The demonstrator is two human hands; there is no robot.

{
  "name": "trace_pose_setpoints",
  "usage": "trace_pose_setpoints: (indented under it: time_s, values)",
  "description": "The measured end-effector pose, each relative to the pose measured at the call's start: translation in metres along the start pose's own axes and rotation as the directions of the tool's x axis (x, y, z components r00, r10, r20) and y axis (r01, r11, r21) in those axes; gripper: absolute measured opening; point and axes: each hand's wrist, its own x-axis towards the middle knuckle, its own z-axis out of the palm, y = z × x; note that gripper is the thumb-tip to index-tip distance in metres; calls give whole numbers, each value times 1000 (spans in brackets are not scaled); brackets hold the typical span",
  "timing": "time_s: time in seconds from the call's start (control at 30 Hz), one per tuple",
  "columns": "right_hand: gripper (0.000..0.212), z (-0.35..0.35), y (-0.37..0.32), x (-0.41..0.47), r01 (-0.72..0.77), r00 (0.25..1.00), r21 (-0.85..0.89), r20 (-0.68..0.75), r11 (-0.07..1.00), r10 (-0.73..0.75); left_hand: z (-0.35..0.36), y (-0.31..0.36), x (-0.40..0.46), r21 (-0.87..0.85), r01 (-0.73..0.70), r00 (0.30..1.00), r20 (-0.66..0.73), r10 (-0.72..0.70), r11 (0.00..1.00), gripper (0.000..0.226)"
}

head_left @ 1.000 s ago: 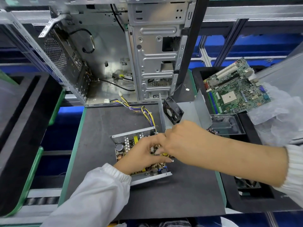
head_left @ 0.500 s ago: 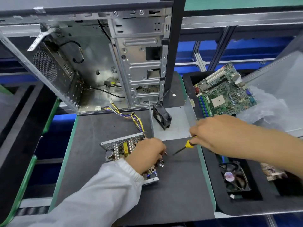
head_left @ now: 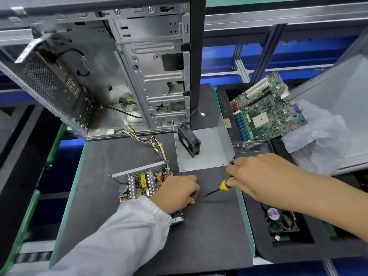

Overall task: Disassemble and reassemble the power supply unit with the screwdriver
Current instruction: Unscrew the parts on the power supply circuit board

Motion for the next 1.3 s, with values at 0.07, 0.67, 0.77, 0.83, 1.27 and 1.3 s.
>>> trace_pose_setpoints:
  time_s: [0.07, 0.67, 0.77, 0.83, 1.27, 1.3]
  values:
    - [37, -1, 0, 0, -8, 1000, 9, 12, 1000, 8, -1, 0, -1, -31, 16, 1000, -4, -17, 999, 12]
    - [43, -40, 14, 3, -46, 967, 424, -209, 904, 147, -24, -40, -48, -942, -231, 839, -320, -440, 243, 10]
    - [32, -45, 11, 7, -16, 961, 434, -242, 901, 134, -20, -42, -52, -940, -306, 835, -342, -432, 152, 9]
    - [28, -48, 9, 8, -13, 956, 429, -260, 903, 137, -16, -45, -53, -931, -349, 822, -360, -442, 109, 12]
    - [27, -63, 3, 11, -24, 966, 418, -226, 908, 130, -28, -42, -56, -834, -344, 756, -519, -399, 433, 12]
    - [28, -63, 3, 12, -27, 966, 413, -223, 910, 130, -29, -42, -56, -825, -340, 751, -527, -398, 452, 12]
